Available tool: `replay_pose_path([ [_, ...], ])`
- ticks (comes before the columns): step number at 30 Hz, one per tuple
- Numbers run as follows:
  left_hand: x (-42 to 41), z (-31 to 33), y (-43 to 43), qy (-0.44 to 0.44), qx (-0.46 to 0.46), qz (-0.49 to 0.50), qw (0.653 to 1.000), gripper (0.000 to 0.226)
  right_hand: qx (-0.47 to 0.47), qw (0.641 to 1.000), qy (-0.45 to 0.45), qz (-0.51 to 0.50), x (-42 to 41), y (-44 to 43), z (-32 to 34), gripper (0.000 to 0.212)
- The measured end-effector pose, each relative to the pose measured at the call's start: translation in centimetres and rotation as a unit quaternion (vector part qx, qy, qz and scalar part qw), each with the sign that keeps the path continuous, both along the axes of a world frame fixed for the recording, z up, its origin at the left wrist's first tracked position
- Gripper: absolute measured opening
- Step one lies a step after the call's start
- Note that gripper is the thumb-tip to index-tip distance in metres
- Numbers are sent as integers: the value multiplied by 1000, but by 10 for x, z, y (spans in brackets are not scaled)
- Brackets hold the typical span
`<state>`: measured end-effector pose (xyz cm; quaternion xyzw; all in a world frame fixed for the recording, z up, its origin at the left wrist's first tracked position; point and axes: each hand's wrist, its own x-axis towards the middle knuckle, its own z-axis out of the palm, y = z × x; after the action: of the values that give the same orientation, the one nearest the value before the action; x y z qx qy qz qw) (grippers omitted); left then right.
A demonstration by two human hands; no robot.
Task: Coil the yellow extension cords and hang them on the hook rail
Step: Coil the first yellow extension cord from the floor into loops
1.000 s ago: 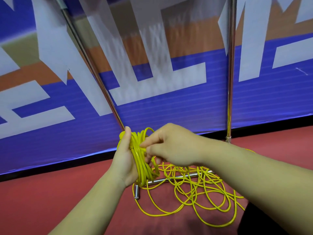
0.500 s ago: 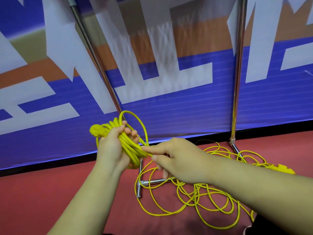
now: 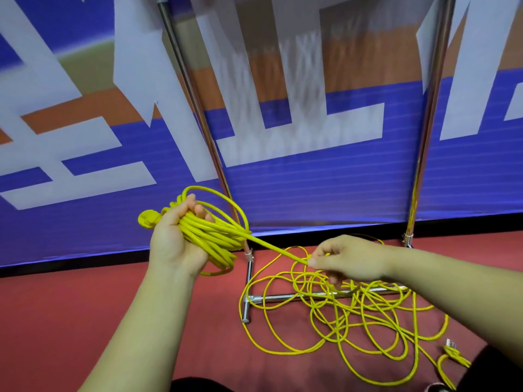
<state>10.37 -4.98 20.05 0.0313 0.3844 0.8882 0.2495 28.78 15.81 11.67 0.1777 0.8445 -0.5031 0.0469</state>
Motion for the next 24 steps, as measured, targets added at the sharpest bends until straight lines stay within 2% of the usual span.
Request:
replay_pose_path([
  [3,4,-2,-3,17,29,-78,996,11,85,995,10,-53,-8,-3,0,35],
  [6,7,-5,-5,28,5,-127,992,14,145,981,31,-129,-14,-3,6,35],
  [8,13,-6,-5,49,-35,-149,987,17,127,971,69,-191,-17,0,16,31],
  [11,28,-10,-2,104,-120,-165,973,26,49,954,157,-250,-17,0,37,23],
  [13,37,-14,2,142,-169,-177,959,36,34,950,198,-240,-12,-4,50,18],
  [16,47,-20,10,165,-211,-202,942,48,63,948,232,-208,-6,-16,64,15],
  [20,59,-21,19,176,-219,-244,928,44,112,950,224,-186,-4,-17,77,15],
  [24,69,-21,28,241,-272,-228,903,62,189,941,206,-192,1,-7,84,13],
])
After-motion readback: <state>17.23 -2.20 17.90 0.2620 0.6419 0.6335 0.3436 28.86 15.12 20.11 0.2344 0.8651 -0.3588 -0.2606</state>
